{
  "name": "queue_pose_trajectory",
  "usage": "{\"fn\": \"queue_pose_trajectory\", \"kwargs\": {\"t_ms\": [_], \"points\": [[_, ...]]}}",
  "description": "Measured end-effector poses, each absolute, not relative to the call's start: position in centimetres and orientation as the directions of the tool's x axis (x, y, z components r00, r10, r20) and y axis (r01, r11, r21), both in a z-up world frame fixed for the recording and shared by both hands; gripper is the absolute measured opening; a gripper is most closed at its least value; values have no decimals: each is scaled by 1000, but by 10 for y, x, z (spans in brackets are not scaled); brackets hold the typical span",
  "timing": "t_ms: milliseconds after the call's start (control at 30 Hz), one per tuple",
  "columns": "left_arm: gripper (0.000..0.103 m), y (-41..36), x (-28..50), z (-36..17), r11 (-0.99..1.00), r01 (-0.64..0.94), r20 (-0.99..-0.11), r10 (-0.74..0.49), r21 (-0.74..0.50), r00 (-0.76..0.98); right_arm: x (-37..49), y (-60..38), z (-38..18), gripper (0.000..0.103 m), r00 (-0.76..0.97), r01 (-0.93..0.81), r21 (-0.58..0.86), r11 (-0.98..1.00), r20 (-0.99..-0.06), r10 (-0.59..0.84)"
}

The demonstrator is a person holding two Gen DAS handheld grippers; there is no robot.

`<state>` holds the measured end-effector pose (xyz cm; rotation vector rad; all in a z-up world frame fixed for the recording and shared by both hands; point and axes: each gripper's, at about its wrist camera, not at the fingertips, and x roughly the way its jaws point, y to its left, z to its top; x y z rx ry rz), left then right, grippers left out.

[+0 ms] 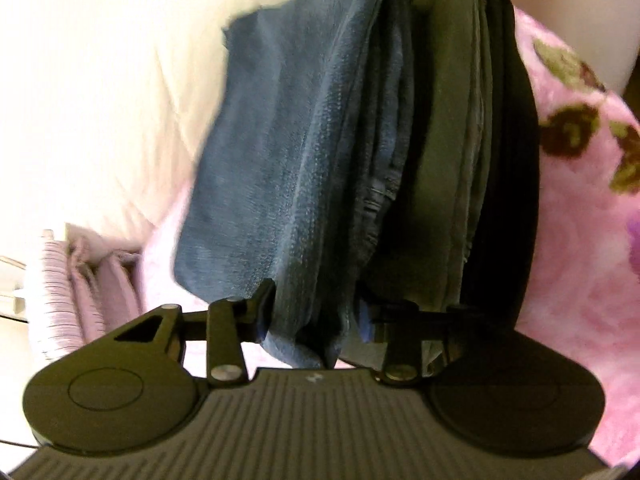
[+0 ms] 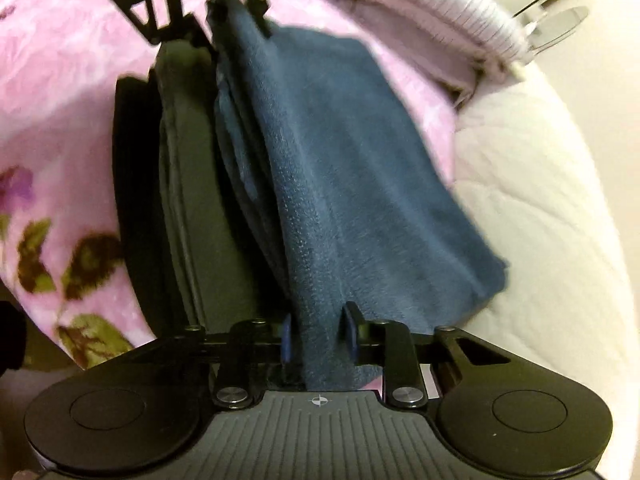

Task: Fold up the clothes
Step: 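Carry the held jeans with both grippers over the dark clothes stack, then lower the jeans onto the dark stack and open both grippers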

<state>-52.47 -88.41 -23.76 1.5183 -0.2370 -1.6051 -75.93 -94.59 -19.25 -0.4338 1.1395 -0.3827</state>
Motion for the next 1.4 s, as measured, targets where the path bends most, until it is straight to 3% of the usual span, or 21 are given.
{"fn": "queue_pose_trajectory", "kwargs": {"t_ms": [200,400,467,500,533,833,900,1000,1033,1200,1400], "points": [[35,-878,-519,-253,-589,471,-720,-676,656,158,-774,-926,-193,12,360,65,-502,862,-794,-490],[35,-877,-505,-246,-601,459,-723,-676,654,144,-773,-925,-198,14,345,42,-535,844,-785,-515],[35,-879,-501,-238,-608,466,-732,-668,643,138,-773,-922,-200,28,343,45,-566,823,-765,-545],[35,-880,-499,-232,-610,475,-737,-662,634,135,-773,-921,-203,48,337,46,-588,808,-752,-567],[35,-881,-496,-227,-611,485,-742,-657,626,131,-773,-920,-205,59,336,49,-603,797,-741,-581],[34,-894,-478,-171,-609,539,-761,-642,582,96,-723,-926,-246,60,367,22,-601,799,-739,-565],[34,-893,-474,-166,-613,529,-757,-646,587,92,-718,-932,-255,60,362,17,-609,793,-735,-573],[34,-887,-465,-169,-617,521,-759,-645,589,94,-720,-946,-249,26,372,58,-586,808,-738,-562],[34,-884,-462,-167,-611,524,-753,-651,594,95,-721,-950,-240,22,377,69,-574,816,-742,-554],[34,-857,-449,-153,-552,541,-705,-701,635,112,-729,-941,-203,21,417,94,-588,803,-709,-568],[32,-851,-456,-231,-609,515,-763,-630,603,147,-725,-929,-245,23,382,24,-552,834,-766,-517]]}}
